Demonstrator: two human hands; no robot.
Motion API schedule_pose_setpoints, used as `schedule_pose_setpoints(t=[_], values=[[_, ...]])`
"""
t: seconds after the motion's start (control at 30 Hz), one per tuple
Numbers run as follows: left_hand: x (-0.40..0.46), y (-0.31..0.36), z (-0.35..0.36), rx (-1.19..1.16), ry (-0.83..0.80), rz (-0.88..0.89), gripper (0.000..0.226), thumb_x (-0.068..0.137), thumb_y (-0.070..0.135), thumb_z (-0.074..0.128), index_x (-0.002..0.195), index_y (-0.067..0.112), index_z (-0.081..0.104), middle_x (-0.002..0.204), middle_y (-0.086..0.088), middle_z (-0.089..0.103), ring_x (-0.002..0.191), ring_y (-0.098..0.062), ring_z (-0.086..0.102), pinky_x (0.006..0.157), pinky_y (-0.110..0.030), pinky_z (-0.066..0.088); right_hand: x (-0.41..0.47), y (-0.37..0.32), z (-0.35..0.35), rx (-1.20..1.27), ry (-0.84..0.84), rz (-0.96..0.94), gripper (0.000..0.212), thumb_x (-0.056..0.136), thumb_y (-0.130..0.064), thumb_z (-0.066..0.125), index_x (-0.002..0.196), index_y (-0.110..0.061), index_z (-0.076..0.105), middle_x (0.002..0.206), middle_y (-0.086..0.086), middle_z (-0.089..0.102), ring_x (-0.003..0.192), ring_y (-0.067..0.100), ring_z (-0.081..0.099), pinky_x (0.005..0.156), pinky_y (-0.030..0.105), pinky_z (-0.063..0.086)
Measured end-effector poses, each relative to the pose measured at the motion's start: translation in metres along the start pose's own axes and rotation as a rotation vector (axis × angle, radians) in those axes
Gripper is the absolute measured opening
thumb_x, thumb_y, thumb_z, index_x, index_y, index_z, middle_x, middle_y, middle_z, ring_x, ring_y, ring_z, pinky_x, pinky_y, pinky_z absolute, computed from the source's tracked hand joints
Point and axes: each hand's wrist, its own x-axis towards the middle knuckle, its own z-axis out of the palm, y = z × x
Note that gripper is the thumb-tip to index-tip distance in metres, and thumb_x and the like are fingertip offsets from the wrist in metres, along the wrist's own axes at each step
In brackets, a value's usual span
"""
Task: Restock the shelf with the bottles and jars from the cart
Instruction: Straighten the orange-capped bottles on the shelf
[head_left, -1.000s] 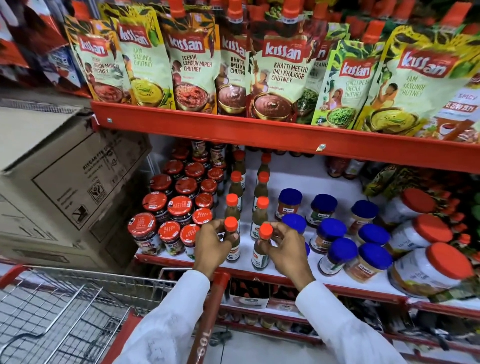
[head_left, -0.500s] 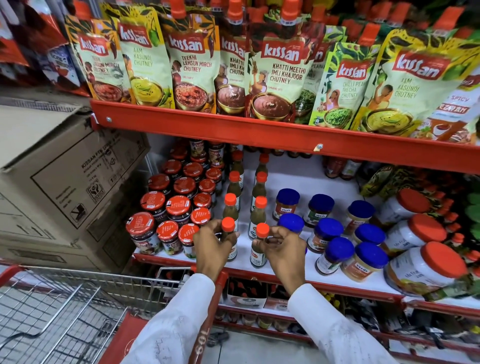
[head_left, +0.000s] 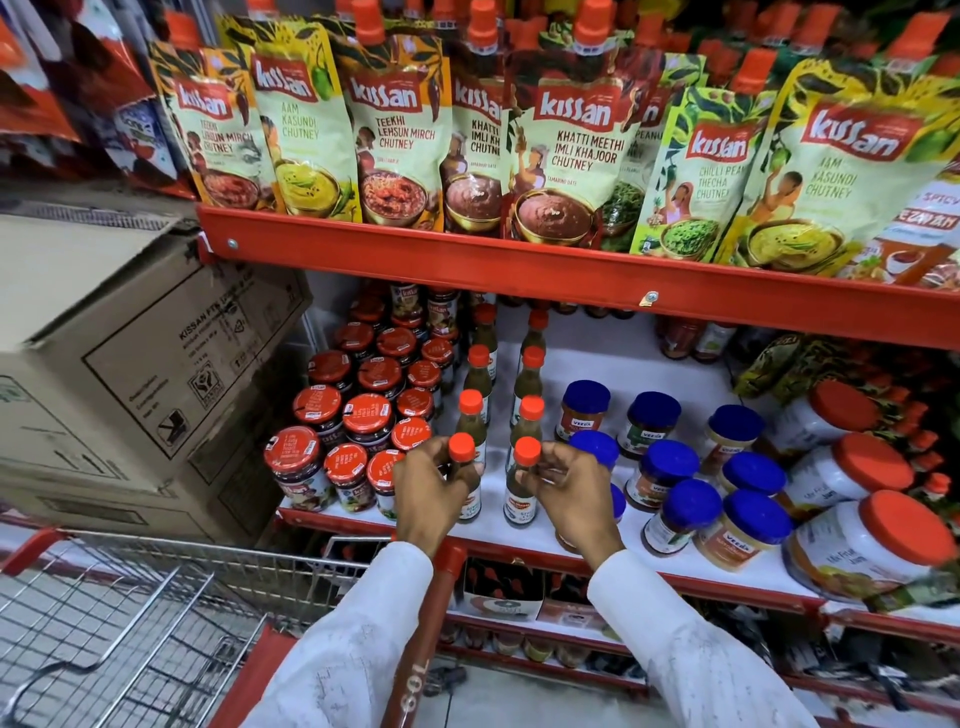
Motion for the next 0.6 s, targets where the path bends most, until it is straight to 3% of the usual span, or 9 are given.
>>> schedule_pose_setpoints(t=[0.37, 0.6], values=[[0.0035, 0.0007, 0.0049, 0.009, -0.020, 0.014, 0.025, 0.075, 0.016, 0.081, 0.098, 0.016, 0.074, 0.082, 0.008, 0.070, 0.077, -0.013, 0.064, 0.074, -0.020, 0.044, -0.0051, -0.0002, -0.0002, 0.033, -0.026, -0.002, 0.032, 0.075, -0.008, 0.076, 0.105, -0.017, 0.072, 0.096, -0.004, 0.076, 0.093, 0.007, 0.070, 0.091, 0.032, 0.057], [0.0052, -0.0027, 0.0071, -0.037, -0.040, -0.028, 0.028, 0.074, 0.015, 0.082, 0.101, 0.017, 0.073, 0.086, 0.008, 0.072, 0.085, -0.014, 0.069, 0.082, -0.024, 0.051, -0.0073, -0.0008, -0.0035, 0.043, -0.037, 0.001, 0.029, 0.077, -0.007, 0.074, 0.103, -0.018, 0.072, 0.096, -0.004, 0.076, 0.092, 0.009, 0.071, 0.090, 0.032, 0.057]])
